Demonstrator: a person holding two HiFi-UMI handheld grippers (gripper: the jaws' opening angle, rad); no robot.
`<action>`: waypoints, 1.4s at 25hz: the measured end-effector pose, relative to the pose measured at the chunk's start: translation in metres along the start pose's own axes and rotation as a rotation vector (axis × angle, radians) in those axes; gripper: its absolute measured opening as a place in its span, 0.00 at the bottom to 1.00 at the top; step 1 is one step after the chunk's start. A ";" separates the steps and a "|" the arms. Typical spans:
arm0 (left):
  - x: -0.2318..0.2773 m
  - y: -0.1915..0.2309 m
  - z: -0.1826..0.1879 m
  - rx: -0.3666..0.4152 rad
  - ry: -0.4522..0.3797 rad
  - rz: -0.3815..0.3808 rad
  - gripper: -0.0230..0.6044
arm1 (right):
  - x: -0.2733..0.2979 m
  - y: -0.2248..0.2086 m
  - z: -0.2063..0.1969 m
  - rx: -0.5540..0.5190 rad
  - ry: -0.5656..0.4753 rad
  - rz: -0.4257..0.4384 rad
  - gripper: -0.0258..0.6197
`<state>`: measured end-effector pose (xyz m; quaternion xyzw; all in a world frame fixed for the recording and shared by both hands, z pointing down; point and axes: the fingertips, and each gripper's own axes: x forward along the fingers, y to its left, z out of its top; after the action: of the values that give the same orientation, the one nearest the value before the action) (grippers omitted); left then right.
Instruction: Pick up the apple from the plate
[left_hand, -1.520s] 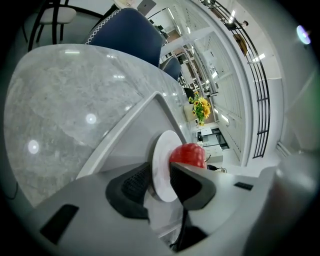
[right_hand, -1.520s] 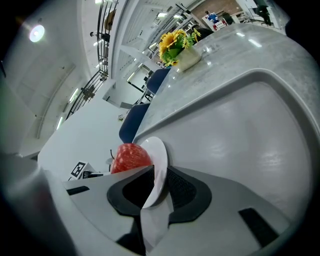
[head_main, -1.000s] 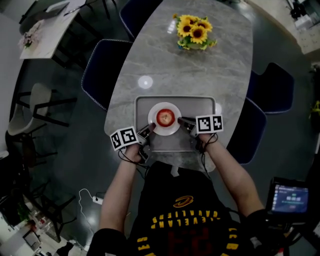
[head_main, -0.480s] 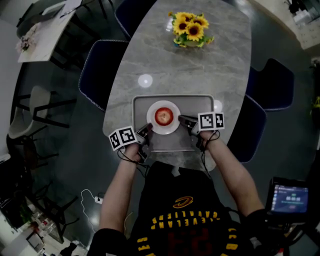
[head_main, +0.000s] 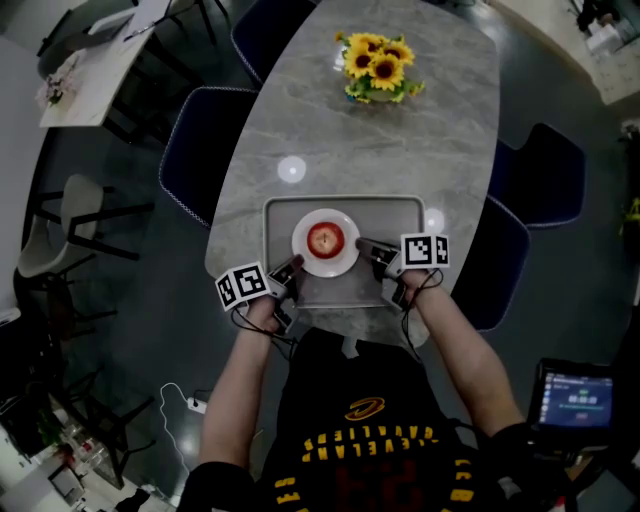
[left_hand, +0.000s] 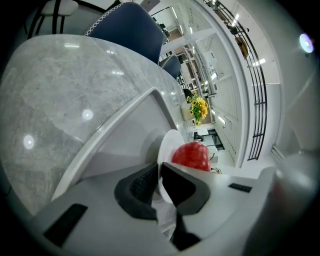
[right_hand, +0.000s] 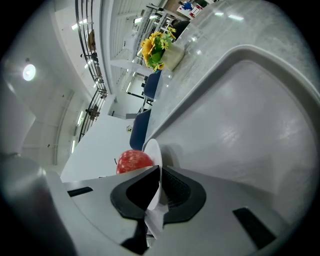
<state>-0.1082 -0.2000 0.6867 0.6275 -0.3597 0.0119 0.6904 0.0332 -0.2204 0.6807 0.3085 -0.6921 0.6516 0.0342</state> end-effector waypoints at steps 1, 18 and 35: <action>0.001 -0.002 0.000 0.002 -0.001 -0.004 0.08 | -0.001 0.000 0.001 0.004 -0.001 0.005 0.08; -0.038 -0.036 -0.039 -0.049 -0.092 -0.019 0.08 | -0.035 0.039 -0.018 -0.061 0.070 0.078 0.08; -0.092 -0.024 -0.124 -0.163 -0.314 -0.024 0.07 | -0.052 0.053 -0.085 -0.186 0.283 0.135 0.08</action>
<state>-0.1056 -0.0562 0.6248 0.5677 -0.4555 -0.1238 0.6745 0.0199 -0.1246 0.6236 0.1621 -0.7568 0.6226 0.1156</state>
